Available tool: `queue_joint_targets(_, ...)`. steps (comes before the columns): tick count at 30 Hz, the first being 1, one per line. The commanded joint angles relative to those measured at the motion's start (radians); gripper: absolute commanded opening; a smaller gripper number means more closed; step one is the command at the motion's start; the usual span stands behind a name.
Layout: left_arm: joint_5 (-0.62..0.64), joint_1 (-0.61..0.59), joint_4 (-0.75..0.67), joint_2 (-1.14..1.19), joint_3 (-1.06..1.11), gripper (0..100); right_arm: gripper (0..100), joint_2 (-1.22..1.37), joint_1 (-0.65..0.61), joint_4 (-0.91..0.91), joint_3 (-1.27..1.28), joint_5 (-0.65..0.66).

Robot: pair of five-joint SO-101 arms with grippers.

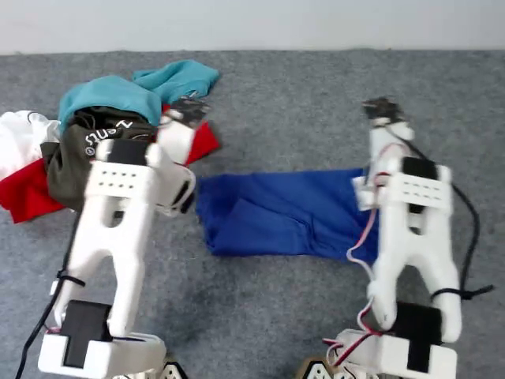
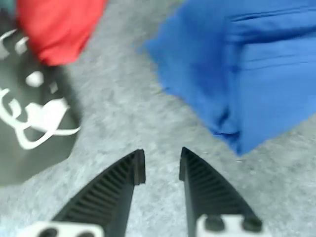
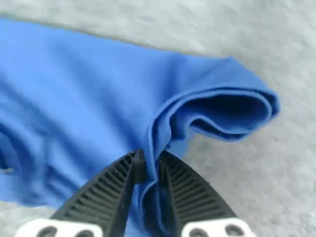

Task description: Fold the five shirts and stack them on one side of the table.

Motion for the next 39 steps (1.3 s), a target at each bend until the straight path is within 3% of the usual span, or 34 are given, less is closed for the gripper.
queue_joint_targets(1,0.012,-0.086,-0.012,-0.046,-0.027,13,3.0,-0.053,-0.137,0.01,-0.023,-0.055)
queue_joint_targets(12,0.012,-0.203,-0.011,-0.044,-0.021,13,3.2,-0.044,-0.437,-0.007,-0.106,-0.104)
queue_joint_targets(23,0.011,-0.204,0.025,-0.044,-0.021,13,3.2,0.091,-0.564,-0.068,-0.11,-0.152)
queue_joint_targets(39,0.011,-0.204,0.023,-0.038,-0.021,13,3.2,0.344,-0.728,-0.062,-0.368,-0.152)
